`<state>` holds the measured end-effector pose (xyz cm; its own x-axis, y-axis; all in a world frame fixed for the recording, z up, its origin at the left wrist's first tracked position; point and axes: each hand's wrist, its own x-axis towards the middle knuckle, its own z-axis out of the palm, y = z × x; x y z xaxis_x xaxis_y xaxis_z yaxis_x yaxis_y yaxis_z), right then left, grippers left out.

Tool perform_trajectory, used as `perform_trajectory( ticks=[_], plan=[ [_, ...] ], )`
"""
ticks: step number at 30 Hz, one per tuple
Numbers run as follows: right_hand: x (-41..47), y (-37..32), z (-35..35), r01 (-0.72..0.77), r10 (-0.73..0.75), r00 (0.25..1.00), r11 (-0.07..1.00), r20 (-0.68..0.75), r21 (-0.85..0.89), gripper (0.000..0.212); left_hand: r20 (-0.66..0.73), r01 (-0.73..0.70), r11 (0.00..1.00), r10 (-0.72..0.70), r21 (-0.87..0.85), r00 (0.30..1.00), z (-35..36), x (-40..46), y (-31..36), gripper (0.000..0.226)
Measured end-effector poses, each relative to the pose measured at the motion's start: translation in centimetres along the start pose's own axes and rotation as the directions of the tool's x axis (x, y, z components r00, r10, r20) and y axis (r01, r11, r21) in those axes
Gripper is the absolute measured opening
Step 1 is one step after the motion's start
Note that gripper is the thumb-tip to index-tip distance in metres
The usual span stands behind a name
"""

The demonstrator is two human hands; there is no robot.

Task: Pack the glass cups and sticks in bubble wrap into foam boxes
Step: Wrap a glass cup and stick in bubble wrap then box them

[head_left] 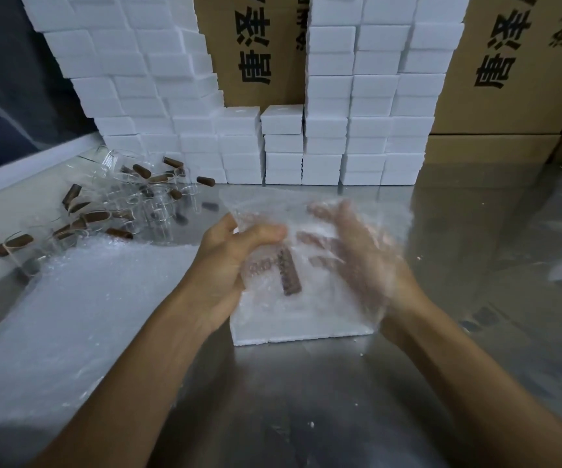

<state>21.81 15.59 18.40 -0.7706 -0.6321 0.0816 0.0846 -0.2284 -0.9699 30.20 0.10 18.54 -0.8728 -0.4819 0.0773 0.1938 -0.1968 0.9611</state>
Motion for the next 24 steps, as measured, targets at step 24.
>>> perform_trajectory(
  ticks=[24],
  plan=[
    [0.1,1.2,0.8,0.161,-0.168,0.972,0.985,-0.163,-0.058,0.018,-0.051,0.033,0.970,-0.047,-0.242,0.998,2.5,-1.0,-1.1,0.068]
  ],
)
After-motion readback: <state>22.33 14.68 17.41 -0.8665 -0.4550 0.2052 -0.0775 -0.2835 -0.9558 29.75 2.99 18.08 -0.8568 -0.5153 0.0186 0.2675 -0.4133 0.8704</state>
